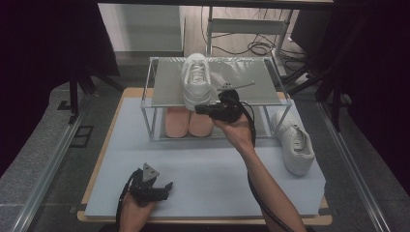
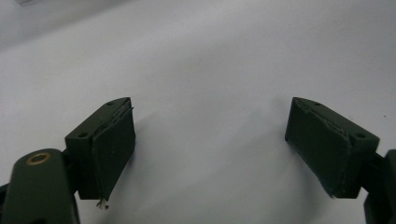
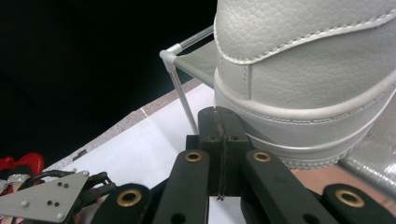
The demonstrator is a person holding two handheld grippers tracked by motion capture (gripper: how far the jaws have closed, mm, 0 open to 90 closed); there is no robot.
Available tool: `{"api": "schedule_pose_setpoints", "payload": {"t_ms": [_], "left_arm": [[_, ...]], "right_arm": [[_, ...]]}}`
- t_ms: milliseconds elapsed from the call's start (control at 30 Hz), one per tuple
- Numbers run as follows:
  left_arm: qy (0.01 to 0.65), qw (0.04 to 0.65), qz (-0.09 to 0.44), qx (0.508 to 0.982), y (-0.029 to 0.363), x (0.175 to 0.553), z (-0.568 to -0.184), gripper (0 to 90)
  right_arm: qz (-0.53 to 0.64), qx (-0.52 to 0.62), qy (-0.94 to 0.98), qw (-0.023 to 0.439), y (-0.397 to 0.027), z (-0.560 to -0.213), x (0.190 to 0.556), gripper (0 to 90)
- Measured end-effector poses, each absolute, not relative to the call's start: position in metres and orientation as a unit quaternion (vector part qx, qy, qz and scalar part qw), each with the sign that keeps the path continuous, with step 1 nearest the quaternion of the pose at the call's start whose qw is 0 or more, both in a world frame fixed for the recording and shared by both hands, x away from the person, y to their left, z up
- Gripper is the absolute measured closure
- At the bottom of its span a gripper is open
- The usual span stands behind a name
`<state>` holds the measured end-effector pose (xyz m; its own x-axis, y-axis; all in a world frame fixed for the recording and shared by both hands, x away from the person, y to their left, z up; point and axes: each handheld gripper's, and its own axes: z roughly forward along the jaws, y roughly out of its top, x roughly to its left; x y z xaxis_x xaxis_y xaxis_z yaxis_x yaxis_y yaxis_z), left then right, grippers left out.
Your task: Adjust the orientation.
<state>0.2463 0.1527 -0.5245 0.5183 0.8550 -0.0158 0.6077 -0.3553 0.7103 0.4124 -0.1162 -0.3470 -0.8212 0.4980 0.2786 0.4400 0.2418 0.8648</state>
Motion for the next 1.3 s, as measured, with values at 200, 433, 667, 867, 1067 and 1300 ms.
{"api": "schedule_pose_setpoints", "payload": {"t_ms": [200, 433, 667, 867, 1067, 1300], "left_arm": [[0.456, 0.339, 0.182, 0.803, 0.153, 0.246, -0.524, 15.9], [0.456, 0.339, 0.183, 0.803, 0.153, 0.246, -0.524, 15.9], [0.455, 0.338, 0.182, 0.803, 0.153, 0.246, -0.524, 15.9], [0.456, 0.339, 0.183, 0.803, 0.153, 0.246, -0.525, 15.9], [0.455, 0.338, 0.183, 0.803, 0.153, 0.246, -0.524, 15.9], [0.455, 0.338, 0.184, 0.803, 0.152, 0.246, -0.525, 15.9]], "right_arm": [[0.537, 0.3, 0.788, 0.027, -0.113, -0.347, 0.421, 90.0], [0.538, 0.302, 0.787, 0.023, -0.108, -0.347, 0.427, 90.0], [0.536, 0.303, 0.787, 0.023, -0.109, -0.348, 0.425, 89.7], [0.529, 0.295, 0.795, 0.022, -0.113, -0.346, 0.415, 81.9], [0.515, 0.28, 0.81, 0.033, -0.118, -0.348, 0.398, 68.7], [0.513, 0.28, 0.81, 0.053, -0.132, -0.36, 0.377, 56.4]]}}
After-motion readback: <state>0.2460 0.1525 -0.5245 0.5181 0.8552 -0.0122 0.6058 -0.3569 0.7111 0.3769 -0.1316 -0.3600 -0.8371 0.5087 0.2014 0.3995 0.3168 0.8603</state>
